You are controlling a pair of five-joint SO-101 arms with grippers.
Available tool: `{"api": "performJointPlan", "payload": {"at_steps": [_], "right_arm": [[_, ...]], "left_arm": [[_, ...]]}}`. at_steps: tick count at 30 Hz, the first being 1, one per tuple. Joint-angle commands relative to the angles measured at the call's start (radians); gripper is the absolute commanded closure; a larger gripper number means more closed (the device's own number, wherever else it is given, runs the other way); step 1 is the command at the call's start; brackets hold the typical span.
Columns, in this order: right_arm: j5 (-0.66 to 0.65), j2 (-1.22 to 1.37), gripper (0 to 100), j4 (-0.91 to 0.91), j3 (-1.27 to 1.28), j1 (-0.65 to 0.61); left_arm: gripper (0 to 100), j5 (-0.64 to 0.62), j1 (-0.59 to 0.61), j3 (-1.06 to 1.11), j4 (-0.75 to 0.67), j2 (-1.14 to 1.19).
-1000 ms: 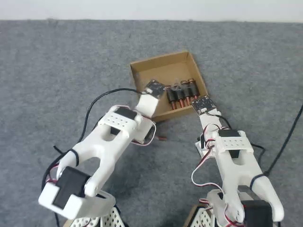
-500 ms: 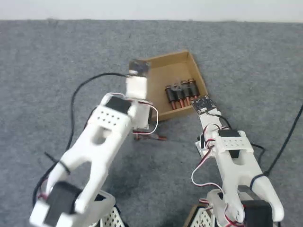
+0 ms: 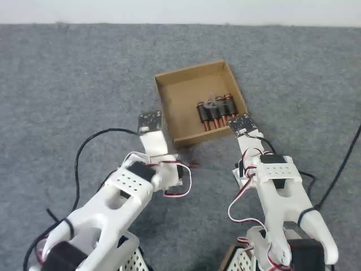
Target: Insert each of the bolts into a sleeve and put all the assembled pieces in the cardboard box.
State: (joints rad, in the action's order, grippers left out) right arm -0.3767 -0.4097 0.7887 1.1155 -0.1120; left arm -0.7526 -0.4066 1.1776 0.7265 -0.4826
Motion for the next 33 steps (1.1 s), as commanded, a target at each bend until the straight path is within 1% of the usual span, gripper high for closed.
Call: {"api": "performJointPlan", "payload": {"at_steps": [1, 3, 6, 9, 11, 15, 18, 21, 23, 25, 27, 29, 31, 33], "right_arm": [[0.000, -0.050, 99.3, -0.015, -0.003, 0.015], [0.000, -0.050, 99.3, -0.013, -0.003, 0.013], [-0.002, -0.050, 99.3, -0.013, -0.003, 0.013], [-0.002, -0.050, 99.3, -0.013, -0.003, 0.013], [-0.008, -0.050, 99.3, -0.013, -0.003, 0.013], [-0.046, -0.054, 99.3, -0.013, 0.011, 0.005], [-0.048, -0.054, 99.3, -0.013, 0.011, 0.005], [-0.048, -0.054, 99.3, -0.013, 0.011, 0.005], [-0.048, -0.054, 99.3, -0.013, 0.011, 0.005], [-0.048, -0.054, 99.3, -0.013, 0.011, 0.005], [-0.048, -0.053, 99.3, -0.013, 0.011, 0.005], [-0.048, -0.053, 99.3, -0.013, 0.011, 0.005], [-0.048, -0.053, 99.3, -0.013, 0.011, 0.005], [-0.048, -0.053, 99.3, -0.013, 0.011, 0.005]], "left_arm": [[86, -0.133, -0.003, -0.016, -0.075, 0.035], [84, -0.138, 0.000, -0.041, -0.075, 0.069], [84, -0.187, 0.002, -0.077, -0.078, 0.123], [84, -0.198, 0.003, -0.104, -0.075, 0.163], [84, -0.198, 0.028, -0.117, -0.075, 0.186], [84, -0.227, 0.121, -0.177, -0.078, 0.256], [84, -0.229, 0.130, -0.228, -0.071, 0.322], [85, -0.229, 0.130, -0.278, -0.021, 0.368], [86, -0.229, 0.130, -0.294, 0.000, 0.387], [92, -0.227, 0.130, -0.294, 0.005, 0.388], [100, -0.201, 0.130, -0.292, 0.005, 0.388], [98, -0.153, 0.130, -0.292, 0.006, 0.388], [99, -0.114, 0.135, -0.292, 0.011, 0.387], [99, -0.066, 0.138, -0.305, 0.066, 0.379]]}}
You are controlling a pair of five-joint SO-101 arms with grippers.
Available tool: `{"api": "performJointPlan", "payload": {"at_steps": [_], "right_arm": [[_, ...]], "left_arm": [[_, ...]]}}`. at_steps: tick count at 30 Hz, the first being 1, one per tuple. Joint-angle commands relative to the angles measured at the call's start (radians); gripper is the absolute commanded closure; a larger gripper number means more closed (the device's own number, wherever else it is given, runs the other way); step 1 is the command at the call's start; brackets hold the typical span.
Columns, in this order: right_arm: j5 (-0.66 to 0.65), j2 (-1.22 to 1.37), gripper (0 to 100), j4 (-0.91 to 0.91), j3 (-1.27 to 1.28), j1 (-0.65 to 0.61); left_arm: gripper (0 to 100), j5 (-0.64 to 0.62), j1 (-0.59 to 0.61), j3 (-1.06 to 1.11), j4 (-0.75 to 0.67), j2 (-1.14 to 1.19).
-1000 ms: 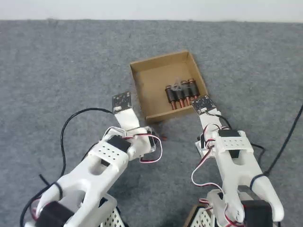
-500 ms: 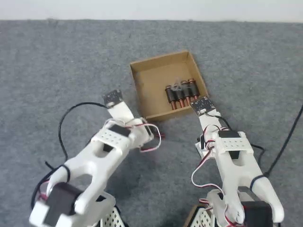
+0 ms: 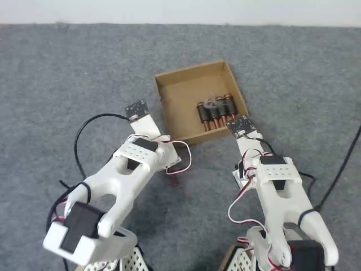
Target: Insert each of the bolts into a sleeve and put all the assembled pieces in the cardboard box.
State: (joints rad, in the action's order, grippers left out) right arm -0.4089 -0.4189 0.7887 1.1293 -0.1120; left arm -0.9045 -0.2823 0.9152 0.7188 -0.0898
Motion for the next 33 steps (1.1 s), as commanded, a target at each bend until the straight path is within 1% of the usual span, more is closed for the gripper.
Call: {"api": "performJointPlan", "payload": {"at_steps": [1, 4, 8, 11, 13, 17, 19, 23, 29, 33], "right_arm": [[-0.015, -0.044, 99.3, -0.013, -0.003, 0.007], [-0.015, -0.044, 99.3, -0.013, -0.003, 0.007], [-0.015, -0.042, 99.3, -0.013, -0.003, 0.007], [-0.015, -0.042, 99.3, -0.013, -0.003, 0.008], [-0.015, -0.042, 99.3, -0.013, -0.003, 0.008], [-0.015, -0.042, 99.3, -0.013, -0.003, 0.008], [-0.015, -0.042, 99.3, -0.013, -0.003, 0.010], [-0.015, -0.042, 99.3, -0.013, -0.003, 0.010], [-0.015, -0.042, 99.3, -0.013, -0.003, 0.010], [-0.015, -0.042, 99.3, -0.013, -0.003, 0.010]], "left_arm": [[99, 0.114, 0.014, -0.053, 0.112, -0.028], [99, 0.229, 0.015, -0.071, 0.221, -0.089], [99, 0.358, 0.057, -0.044, 0.226, -0.167], [98, 0.396, 0.087, -0.035, 0.224, -0.192], [94, 0.411, 0.089, -0.033, 0.224, -0.192], [82, 0.413, 0.084, -0.005, 0.226, -0.192], [80, 0.411, 0.091, -0.002, 0.226, -0.192], [81, 0.410, 0.089, -0.001, 0.230, -0.192], [95, 0.410, 0.083, -0.001, 0.209, -0.190], [97, 0.410, 0.083, -0.008, 0.169, -0.141]]}}
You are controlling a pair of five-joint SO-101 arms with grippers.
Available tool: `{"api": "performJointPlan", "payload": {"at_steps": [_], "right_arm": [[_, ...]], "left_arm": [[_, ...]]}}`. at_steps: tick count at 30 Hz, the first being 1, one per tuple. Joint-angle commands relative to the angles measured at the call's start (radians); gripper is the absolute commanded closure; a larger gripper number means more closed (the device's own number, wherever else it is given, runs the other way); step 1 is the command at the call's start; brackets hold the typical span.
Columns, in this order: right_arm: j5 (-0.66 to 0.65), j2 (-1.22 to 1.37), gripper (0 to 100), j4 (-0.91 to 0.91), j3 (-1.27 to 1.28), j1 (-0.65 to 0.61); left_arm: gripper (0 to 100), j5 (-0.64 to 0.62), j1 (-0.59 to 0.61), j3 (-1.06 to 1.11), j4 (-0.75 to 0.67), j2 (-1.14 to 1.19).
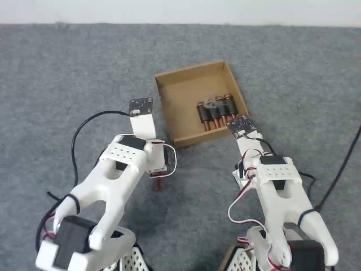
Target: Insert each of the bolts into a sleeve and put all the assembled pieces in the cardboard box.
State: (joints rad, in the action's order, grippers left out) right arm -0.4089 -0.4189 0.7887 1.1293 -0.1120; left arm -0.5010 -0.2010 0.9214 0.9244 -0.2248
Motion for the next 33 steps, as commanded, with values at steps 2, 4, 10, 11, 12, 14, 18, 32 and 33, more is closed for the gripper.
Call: {"api": "performJointPlan", "payload": {"at_steps": [2, 4, 10, 11, 12, 14, 18, 32, 33], "right_arm": [[-0.015, -0.042, 99.3, -0.015, -0.003, 0.010], [-0.015, -0.042, 99.3, -0.015, -0.003, 0.010], [-0.015, -0.042, 99.3, -0.015, -0.003, 0.012], [-0.015, -0.042, 99.3, -0.015, -0.003, 0.012], [-0.015, -0.042, 99.3, -0.015, -0.003, 0.012], [-0.015, -0.042, 99.3, -0.015, -0.003, 0.012], [-0.015, -0.042, 99.3, -0.015, -0.003, 0.012], [-0.015, -0.042, 99.3, -0.015, -0.003, 0.012], [-0.015, -0.042, 99.3, -0.015, -0.003, 0.012]], "left_arm": [[97, 0.006, 0.000, -0.035, -0.054, 0.051], [97, 0.006, 0.000, -0.079, -0.029, 0.098], [97, 0.006, 0.002, -0.170, 0.038, 0.189], [97, 0.006, 0.002, -0.173, 0.037, 0.195], [97, 0.006, 0.002, -0.173, 0.035, 0.198], [97, 0.006, 0.002, -0.173, 0.035, 0.201], [97, 0.006, 0.003, -0.173, 0.034, 0.207], [90, 0.005, 0.009, -0.165, 0.037, 0.209], [88, 0.005, 0.009, -0.165, 0.040, 0.209]]}}
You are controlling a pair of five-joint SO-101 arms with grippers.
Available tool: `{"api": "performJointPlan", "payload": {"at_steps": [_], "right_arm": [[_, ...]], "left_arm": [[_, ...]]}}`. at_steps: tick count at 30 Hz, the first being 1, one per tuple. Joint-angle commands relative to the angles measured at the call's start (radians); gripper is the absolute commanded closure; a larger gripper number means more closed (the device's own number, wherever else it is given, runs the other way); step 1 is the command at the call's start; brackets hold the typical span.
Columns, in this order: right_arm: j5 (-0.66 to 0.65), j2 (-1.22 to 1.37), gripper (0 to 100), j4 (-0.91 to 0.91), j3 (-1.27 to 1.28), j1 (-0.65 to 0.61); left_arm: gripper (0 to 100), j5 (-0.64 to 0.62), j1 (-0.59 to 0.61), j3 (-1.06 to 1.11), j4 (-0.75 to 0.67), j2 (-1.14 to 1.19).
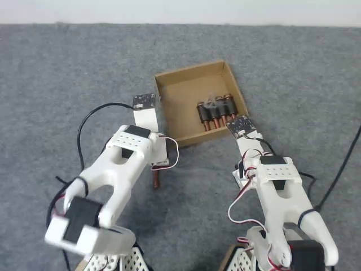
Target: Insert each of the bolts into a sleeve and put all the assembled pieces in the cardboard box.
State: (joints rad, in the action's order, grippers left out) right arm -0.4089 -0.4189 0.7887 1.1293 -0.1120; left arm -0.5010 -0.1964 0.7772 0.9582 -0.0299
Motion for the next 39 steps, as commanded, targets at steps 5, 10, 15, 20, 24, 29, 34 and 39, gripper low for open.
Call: {"api": "performJointPlan", "payload": {"at_steps": [5, 10, 15, 20, 24, 29, 34, 39], "right_arm": [[-0.015, -0.042, 99.3, -0.015, -0.003, 0.012], [-0.017, -0.042, 99.3, -0.015, -0.003, 0.012], [-0.017, -0.042, 99.3, -0.013, -0.003, 0.012], [-0.017, -0.044, 99.3, -0.013, -0.003, 0.013], [-0.017, -0.048, 99.3, -0.013, -0.003, 0.013], [-0.014, -0.051, 99.3, -0.021, -0.009, 0.027], [-0.011, -0.042, 99.3, -0.021, -0.080, 0.084], [-0.015, -0.042, 99.3, -0.022, -0.173, 0.088]], "left_arm": [[86, 0.005, 0.003, -0.013, 0.002, 0.014], [88, 0.005, 0.002, -0.012, -0.011, 0.017], [98, 0.005, -0.003, -0.061, -0.020, 0.100], [99, 0.009, 0.005, -0.108, 0.049, 0.103], [99, 0.014, 0.006, -0.048, 0.038, -0.005], [99, 0.012, 0.118, 0.059, -0.100, -0.143], [99, 0.011, 0.143, 0.087, -0.126, -0.169], [99, 0.011, 0.137, 0.088, -0.126, -0.169]]}}
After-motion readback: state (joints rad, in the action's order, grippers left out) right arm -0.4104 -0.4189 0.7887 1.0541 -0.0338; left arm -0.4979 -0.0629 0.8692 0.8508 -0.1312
